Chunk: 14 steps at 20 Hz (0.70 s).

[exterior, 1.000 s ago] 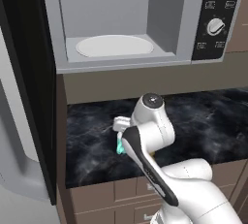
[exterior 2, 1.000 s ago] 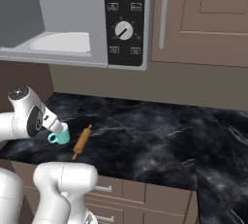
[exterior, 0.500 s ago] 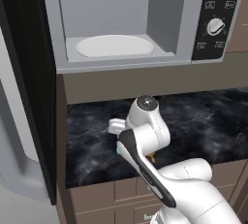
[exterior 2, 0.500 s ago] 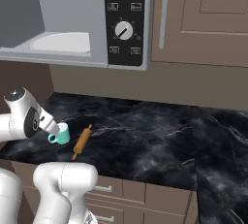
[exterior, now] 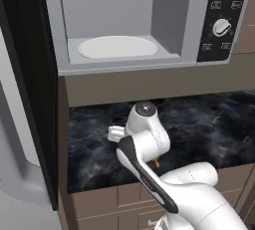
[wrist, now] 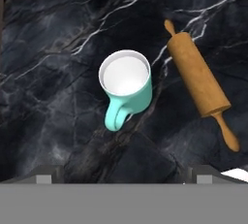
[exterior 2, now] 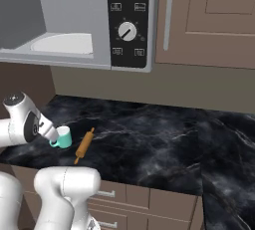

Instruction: Pick the mug from the counter and place it inside the microwave. Then close the microwave.

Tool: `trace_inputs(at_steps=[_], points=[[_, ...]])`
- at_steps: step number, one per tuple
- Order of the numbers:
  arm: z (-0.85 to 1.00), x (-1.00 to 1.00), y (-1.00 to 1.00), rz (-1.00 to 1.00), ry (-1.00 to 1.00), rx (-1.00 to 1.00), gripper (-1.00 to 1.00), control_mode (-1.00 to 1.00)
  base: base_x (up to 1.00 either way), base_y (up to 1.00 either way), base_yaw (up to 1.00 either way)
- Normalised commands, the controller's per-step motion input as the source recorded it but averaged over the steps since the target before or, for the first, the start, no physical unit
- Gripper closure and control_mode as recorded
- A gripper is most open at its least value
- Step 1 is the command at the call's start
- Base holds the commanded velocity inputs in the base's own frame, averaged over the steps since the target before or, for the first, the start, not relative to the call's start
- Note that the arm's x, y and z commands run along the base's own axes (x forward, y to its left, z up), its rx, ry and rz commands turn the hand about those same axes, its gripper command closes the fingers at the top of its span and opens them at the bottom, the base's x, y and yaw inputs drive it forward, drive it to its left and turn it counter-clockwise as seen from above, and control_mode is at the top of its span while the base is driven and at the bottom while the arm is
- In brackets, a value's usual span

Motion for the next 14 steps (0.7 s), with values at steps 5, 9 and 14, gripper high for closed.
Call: trace_inputs(at_steps=[5,9,14], points=[[-0.21,0.0,0.01,0.0,0.05,0.0,-1.0,-1.0,0.0,0.0,0.0],[-0.15,0.07,0.0,0.0,0.05,0.0,-1.0,-1.0,0.0,0.0,0.0],[-0.06,0.13,0.0,0.0,0.01,0.0,-1.0,-1.0,0.0,0.0,0.0]])
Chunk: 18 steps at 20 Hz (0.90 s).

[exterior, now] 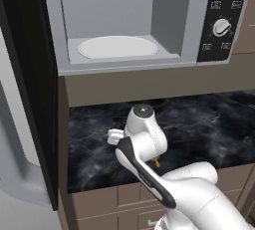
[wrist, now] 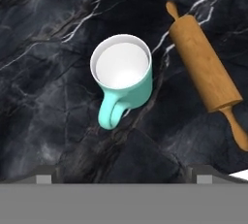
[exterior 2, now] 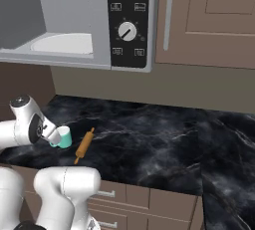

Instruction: Pick the mug from the counter and place it inside the microwave. Then close the microwave.

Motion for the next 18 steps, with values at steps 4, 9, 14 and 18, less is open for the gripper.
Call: trace_inputs(at_steps=[4,9,14,18], points=[[-0.01,0.15,0.0,0.0,0.0,0.0,-1.0,-1.0,0.0,0.0,0.0],[-0.02,0.13,0.0,0.0,0.0,0.0,-1.0,-1.0,0.0,0.0,0.0],[-0.09,0.06,0.0,0.0,0.0,0.0,-1.0,-1.0,0.0,0.0,0.0],[-0.17,0.0,0.0,0.0,0.0,0.0,-1.0,-1.0,0.0,0.0,0.0]])
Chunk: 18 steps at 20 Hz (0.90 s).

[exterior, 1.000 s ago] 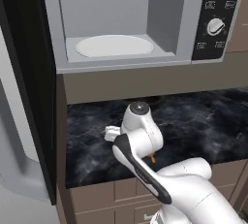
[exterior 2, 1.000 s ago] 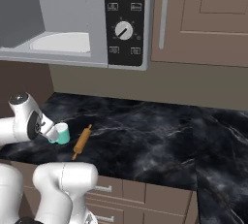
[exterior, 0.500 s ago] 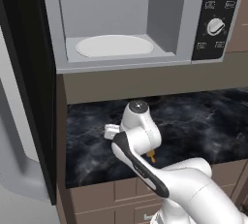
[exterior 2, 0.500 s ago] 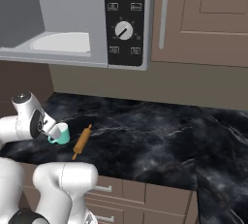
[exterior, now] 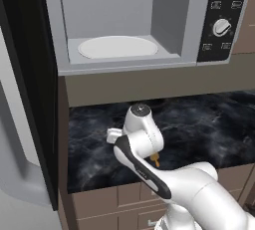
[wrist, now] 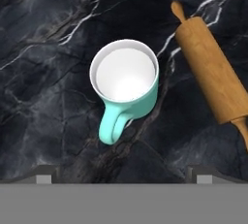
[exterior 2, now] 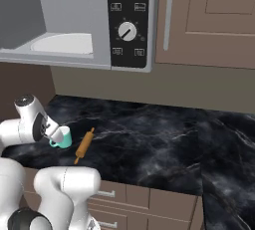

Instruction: Pick the mug from the counter and place it inside the microwave. Then close the microwave.

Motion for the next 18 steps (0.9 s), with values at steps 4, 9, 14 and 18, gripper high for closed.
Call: trace_inputs(at_steps=[4,9,14,18], points=[[-0.18,0.0,0.0,0.0,0.0,0.0,-1.0,-1.0,0.0,0.0,0.0],[-0.21,0.0,0.0,0.0,0.0,0.0,-1.0,-1.0,0.0,0.0,0.0],[-0.14,0.1,0.0,0.0,0.01,-0.01,-1.0,-1.0,0.0,0.0,0.0],[-0.06,0.09,0.02,0.0,0.02,-0.01,-1.0,-1.0,0.0,0.0,0.0]])
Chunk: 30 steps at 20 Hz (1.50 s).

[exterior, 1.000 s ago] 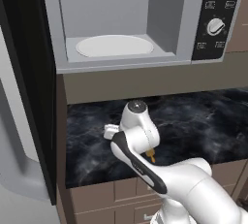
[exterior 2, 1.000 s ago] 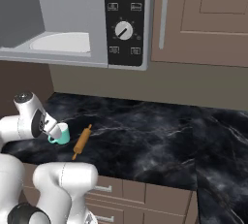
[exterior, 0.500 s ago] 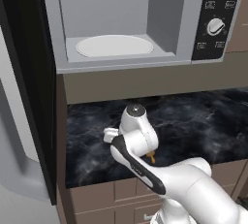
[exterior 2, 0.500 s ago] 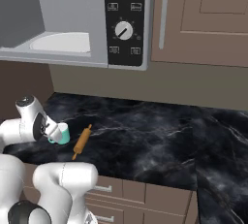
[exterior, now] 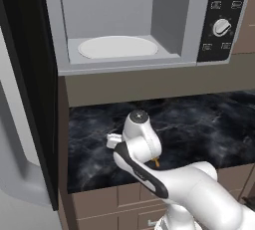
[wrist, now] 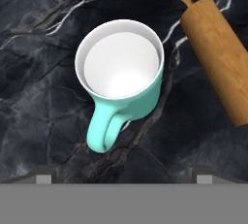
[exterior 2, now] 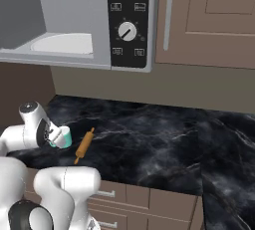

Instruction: Pick the mug from the counter and place it inside the microwave. Then close the microwave.

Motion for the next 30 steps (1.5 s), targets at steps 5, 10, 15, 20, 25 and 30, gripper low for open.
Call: trace_inputs(at_steps=[5,10,15,20,25,30], points=[[0.0,0.08,0.03,0.0,0.01,-0.01,-1.0,-1.0,0.0,0.0,0.0],[0.0,0.1,0.11,0.0,0.02,-0.01,-1.0,-1.0,0.0,0.0,0.0],[0.0,0.13,0.15,0.0,0.01,-0.02,-1.0,-1.0,0.0,0.0,0.0],[-0.07,0.16,0.05,0.0,0.0,-0.01,-1.0,-1.0,0.0,0.0,0.0],[-0.13,0.08,0.0,0.0,0.01,-0.01,-1.0,-1.0,0.0,0.0,0.0],[-0.21,0.0,0.0,0.0,0.02,0.0,-1.0,-1.0,0.0,0.0,0.0]])
